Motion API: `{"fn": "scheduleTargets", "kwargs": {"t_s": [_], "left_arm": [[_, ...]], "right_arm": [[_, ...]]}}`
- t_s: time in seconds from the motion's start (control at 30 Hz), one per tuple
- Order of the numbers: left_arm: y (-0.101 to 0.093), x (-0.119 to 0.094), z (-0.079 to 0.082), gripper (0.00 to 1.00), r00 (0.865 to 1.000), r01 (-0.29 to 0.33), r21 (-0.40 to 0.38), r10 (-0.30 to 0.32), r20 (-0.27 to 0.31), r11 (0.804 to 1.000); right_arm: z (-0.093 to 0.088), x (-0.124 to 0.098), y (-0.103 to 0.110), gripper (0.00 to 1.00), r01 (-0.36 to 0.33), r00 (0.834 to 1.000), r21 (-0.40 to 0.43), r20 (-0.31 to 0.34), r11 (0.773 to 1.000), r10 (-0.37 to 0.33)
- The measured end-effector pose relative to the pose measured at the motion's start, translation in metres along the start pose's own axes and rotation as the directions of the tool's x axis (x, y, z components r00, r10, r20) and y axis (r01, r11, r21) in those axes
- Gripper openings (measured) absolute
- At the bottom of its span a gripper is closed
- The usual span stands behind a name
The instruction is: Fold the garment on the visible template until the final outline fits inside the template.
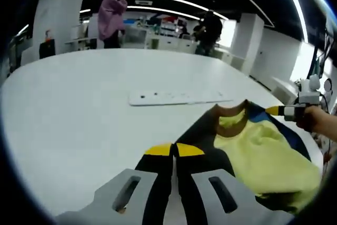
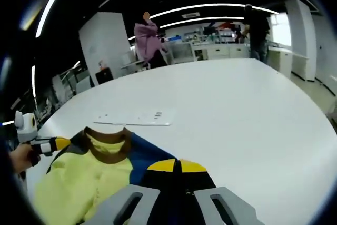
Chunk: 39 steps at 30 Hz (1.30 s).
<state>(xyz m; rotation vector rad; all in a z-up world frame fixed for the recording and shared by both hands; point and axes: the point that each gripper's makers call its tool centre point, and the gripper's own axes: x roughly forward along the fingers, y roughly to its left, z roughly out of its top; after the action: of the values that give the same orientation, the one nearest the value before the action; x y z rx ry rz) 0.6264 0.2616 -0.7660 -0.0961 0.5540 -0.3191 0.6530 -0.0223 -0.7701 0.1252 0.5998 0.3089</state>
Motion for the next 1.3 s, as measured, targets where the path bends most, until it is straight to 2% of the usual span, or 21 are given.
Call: {"fn": "scheduleTargets", "kwargs": {"t_s": [0.1, 0.23, 0.3, 0.37, 0.43, 0.53, 0.63, 0.83, 1.3], "left_arm": [[0.001, 0.002, 0.0, 0.0, 1.0, -0.006, 0.005, 0.006, -0.009, 1.0], [-0.004, 0.0, 0.007, 0.0, 1.0, 0.002, 0.065, -0.002, 0.006, 0.998], [-0.002, -0.004, 0.009, 0.02, 1.0, -0.016, 0.081, 0.015, 0.006, 0.997], [-0.001, -0.009, 0.01, 0.11, 1.0, -0.016, 0.079, 0.016, 0.006, 0.997], [-0.002, -0.013, 0.01, 0.14, 1.0, -0.005, 0.071, 0.004, 0.006, 0.997], [-0.003, -0.021, 0.009, 0.24, 1.0, 0.009, 0.044, -0.008, -0.005, 0.999], [-0.004, -0.028, 0.01, 0.32, 1.0, 0.012, 0.052, -0.012, 0.004, 0.999], [-0.02, -0.048, 0.008, 0.38, 0.997, 0.078, 0.09, -0.078, -0.001, 0.993], [-0.053, -0.092, -0.011, 0.46, 0.983, 0.181, 0.125, -0.179, -0.029, 0.976]], "right_arm": [[0.0, 0.001, -0.001, 0.0, 0.005, 1.0, -0.007, -0.002, 1.0, -0.005], [-0.002, 0.001, -0.001, 0.0, 0.003, 1.0, -0.022, -0.018, 1.0, -0.004], [-0.002, -0.002, 0.001, 0.01, -0.003, 1.0, -0.023, -0.023, 1.0, 0.002], [-0.001, -0.006, 0.001, 0.09, 0.0, 1.0, -0.023, -0.027, 1.0, -0.001], [-0.001, -0.011, 0.001, 0.18, 0.001, 0.999, -0.028, -0.034, 1.0, -0.002], [-0.003, -0.017, 0.001, 0.24, -0.007, 0.998, -0.025, -0.057, 1.0, 0.006], [-0.005, -0.027, 0.002, 0.34, -0.018, 0.997, -0.02, -0.08, 1.0, 0.016], [-0.005, -0.047, 0.011, 0.5, -0.055, 0.996, -0.032, -0.078, 0.998, 0.052], [-0.026, -0.095, 0.022, 0.63, -0.101, 0.988, -0.083, -0.122, 0.991, 0.09]]}}
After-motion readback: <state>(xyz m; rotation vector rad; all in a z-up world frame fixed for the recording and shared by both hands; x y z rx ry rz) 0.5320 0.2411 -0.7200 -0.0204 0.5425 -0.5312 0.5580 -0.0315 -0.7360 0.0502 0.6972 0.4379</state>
